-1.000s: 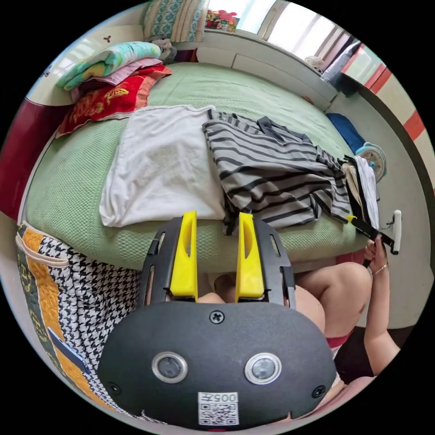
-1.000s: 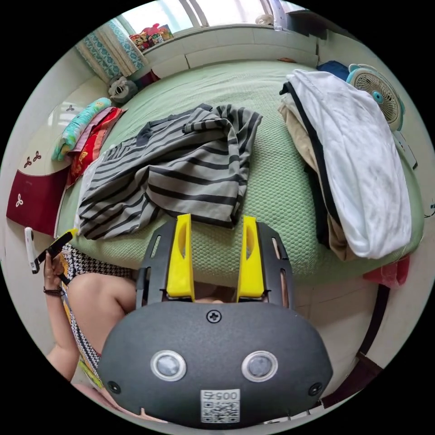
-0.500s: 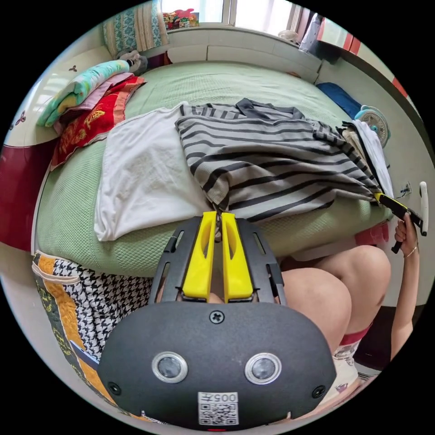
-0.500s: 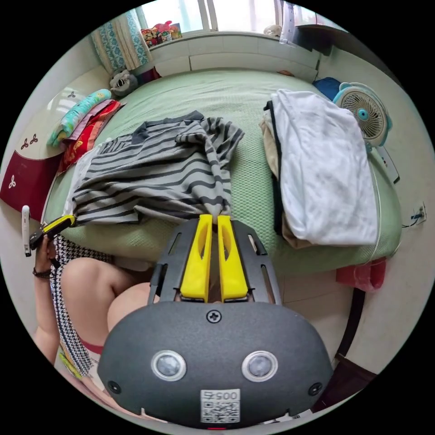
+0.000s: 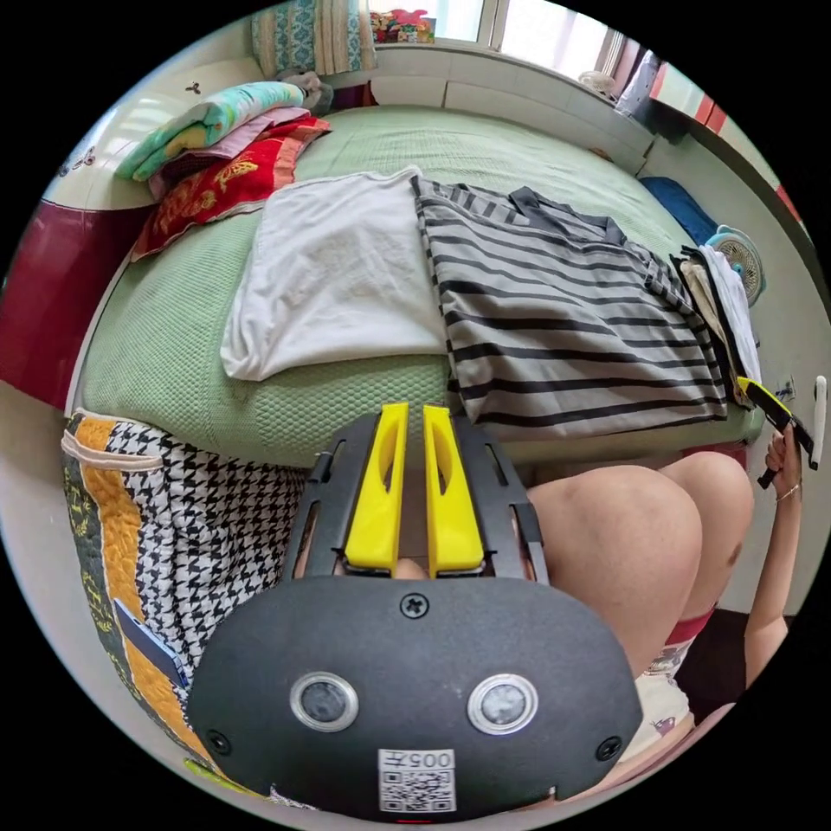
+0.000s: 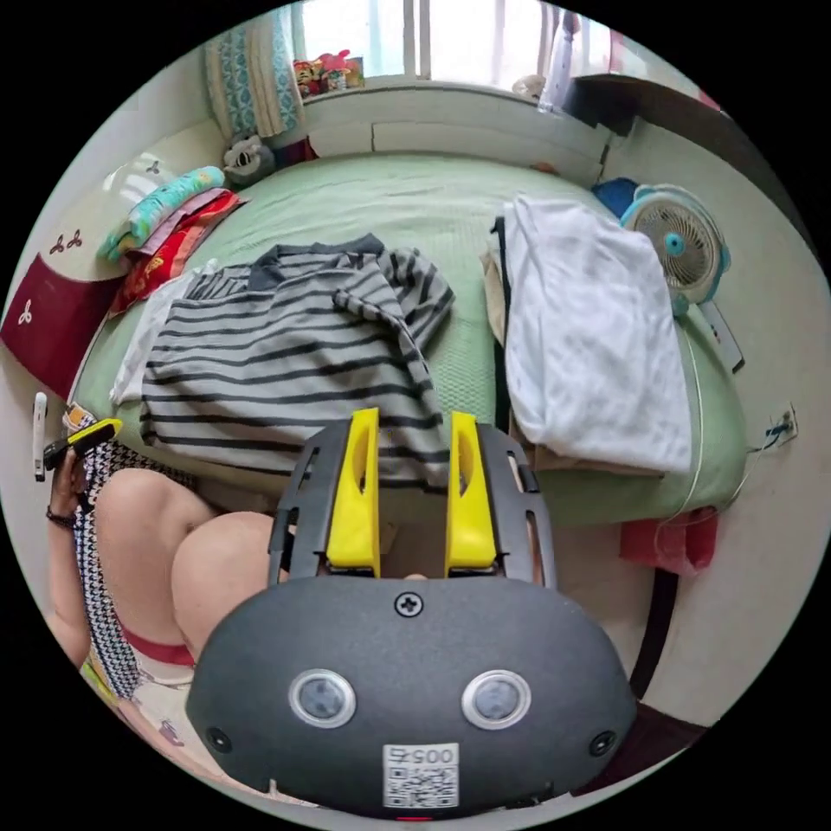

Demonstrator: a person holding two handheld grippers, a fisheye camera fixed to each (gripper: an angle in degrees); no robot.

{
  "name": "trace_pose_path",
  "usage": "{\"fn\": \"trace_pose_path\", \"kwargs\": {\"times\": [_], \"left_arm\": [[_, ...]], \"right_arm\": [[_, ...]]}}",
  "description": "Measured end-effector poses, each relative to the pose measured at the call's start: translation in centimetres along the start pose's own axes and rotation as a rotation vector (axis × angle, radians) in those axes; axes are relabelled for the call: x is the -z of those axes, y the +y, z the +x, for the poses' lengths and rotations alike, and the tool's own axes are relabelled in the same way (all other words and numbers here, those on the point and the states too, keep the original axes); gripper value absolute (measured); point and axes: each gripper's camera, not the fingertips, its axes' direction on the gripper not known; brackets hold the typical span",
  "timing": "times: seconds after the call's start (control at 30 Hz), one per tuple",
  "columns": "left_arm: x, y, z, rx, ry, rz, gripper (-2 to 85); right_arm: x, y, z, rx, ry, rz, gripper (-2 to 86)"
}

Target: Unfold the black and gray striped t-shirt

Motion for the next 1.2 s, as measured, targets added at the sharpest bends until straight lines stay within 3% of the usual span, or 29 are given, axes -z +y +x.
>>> {"fn": "trace_pose_path", "kwargs": {"times": [0.2, 0.37, 0.53, 0.6, 0.9, 1.2], "left_arm": [[0.6, -3.0, 2.6, -0.05, 0.059, 0.05, 5.2], [-3.1, -5.3, 5.0, -0.06, 0.037, -0.015, 5.5], [-4.2, -5.3, 5.3, -0.072, 0.018, -0.043, 5.5], [-3.8, -5.4, 5.4, -0.071, 0.018, -0.053, 5.5], [0.2, -3.4, 4.1, 0.026, 0.078, -0.016, 3.6], [9.9, -1.1, 3.2, 0.054, 0.11, 0.169, 9.4]], "right_arm": [[-0.2, -7.5, -8.2, 0.18, -0.016, 0.093, 13.7], [-6.1, -13.6, -12.3, 0.216, 0.047, 0.017, 13.8], [-10.6, -16.3, -12.2, 0.161, 0.132, -0.077, 6.3], [-9.6, -15.9, -10.8, 0.089, 0.11, -0.041, 0.2], [2.1, -6.3, -6.2, 0.092, 0.008, 0.098, -1.2], [1.2, 2.1, -0.6, 0.033, 0.113, -0.047, -1.2]]}}
